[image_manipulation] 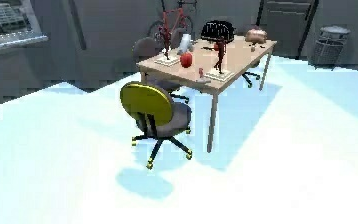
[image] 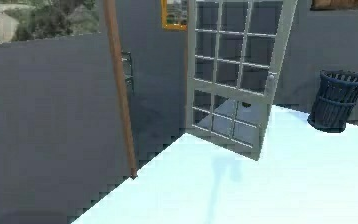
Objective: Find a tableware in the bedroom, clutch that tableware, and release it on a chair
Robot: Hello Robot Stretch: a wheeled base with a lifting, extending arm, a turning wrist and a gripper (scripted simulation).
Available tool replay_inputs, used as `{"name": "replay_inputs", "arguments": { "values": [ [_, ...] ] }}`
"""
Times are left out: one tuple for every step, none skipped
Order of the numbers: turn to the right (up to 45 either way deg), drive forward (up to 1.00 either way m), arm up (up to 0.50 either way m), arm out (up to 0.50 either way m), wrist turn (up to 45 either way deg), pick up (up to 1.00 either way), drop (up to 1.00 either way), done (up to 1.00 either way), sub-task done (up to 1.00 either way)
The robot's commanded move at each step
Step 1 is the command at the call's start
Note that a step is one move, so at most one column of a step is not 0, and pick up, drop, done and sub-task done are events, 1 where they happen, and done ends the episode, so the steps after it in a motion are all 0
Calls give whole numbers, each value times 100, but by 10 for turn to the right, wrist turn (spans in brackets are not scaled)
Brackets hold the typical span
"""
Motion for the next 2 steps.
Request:
{"name": "replay_inputs", "arguments": {
  "values": [
    [0,100,0,0,0,0,0,0,0],
    [-30,0,0,0,0,0,0,0,0]
  ]
}}
